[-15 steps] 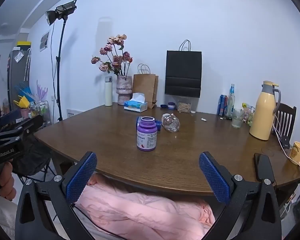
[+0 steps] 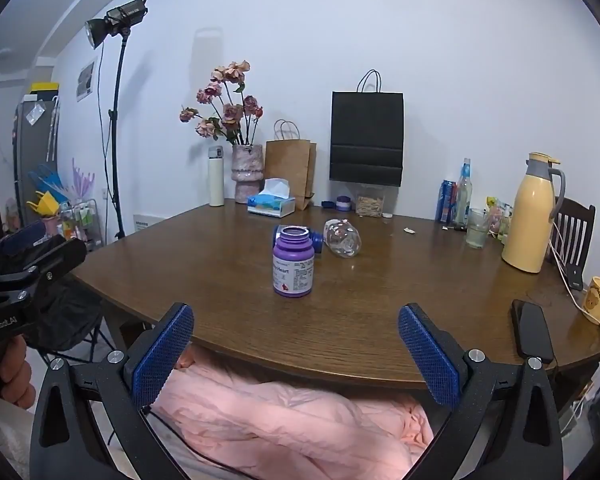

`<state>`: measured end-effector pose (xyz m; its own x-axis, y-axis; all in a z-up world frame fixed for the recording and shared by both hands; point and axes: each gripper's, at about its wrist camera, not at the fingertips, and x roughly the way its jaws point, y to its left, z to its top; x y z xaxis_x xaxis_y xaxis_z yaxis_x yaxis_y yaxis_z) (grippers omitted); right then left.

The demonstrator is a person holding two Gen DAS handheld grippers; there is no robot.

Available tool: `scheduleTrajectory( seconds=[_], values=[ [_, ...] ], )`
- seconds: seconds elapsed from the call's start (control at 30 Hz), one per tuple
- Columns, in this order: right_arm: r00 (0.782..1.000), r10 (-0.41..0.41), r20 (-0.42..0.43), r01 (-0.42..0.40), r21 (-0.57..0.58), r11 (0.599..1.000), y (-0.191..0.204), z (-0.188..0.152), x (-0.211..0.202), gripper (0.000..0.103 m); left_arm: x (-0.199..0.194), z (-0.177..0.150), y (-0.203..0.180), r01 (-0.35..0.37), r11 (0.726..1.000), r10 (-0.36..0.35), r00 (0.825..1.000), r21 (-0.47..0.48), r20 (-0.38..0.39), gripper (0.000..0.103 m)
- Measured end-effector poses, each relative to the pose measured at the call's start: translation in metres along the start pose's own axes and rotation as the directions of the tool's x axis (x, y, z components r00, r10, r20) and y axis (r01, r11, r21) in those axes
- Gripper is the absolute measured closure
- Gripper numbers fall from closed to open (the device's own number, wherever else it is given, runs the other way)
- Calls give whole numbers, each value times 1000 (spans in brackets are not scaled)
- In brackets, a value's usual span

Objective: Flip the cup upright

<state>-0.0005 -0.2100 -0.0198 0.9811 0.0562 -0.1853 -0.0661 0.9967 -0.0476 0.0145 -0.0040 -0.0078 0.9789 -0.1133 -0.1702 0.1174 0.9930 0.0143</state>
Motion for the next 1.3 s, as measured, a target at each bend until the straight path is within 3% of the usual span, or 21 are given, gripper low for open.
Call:
scheduleTrajectory(
  seconds=[0.33, 0.7, 0.9, 1.3],
  values=[
    [1000, -13, 18, 13, 15, 1000, -4, -2, -1, 0, -15, 6, -5, 28, 999, -29, 999, 19, 24, 0],
    [999, 28, 32, -28, -3, 1000, -2, -2, 8, 0, -15, 6, -5, 24, 1000, -24, 999, 15, 22, 0],
    [994, 100, -49, -100, 7, 995, 1, -6, 17, 0, -14, 6, -5, 27, 1000, -28, 999, 10, 20, 0],
    [988, 154, -28, -154, 12, 988, 4, -9, 14, 0, -13, 4, -5, 54, 999, -54, 999, 4, 6, 0]
  ],
)
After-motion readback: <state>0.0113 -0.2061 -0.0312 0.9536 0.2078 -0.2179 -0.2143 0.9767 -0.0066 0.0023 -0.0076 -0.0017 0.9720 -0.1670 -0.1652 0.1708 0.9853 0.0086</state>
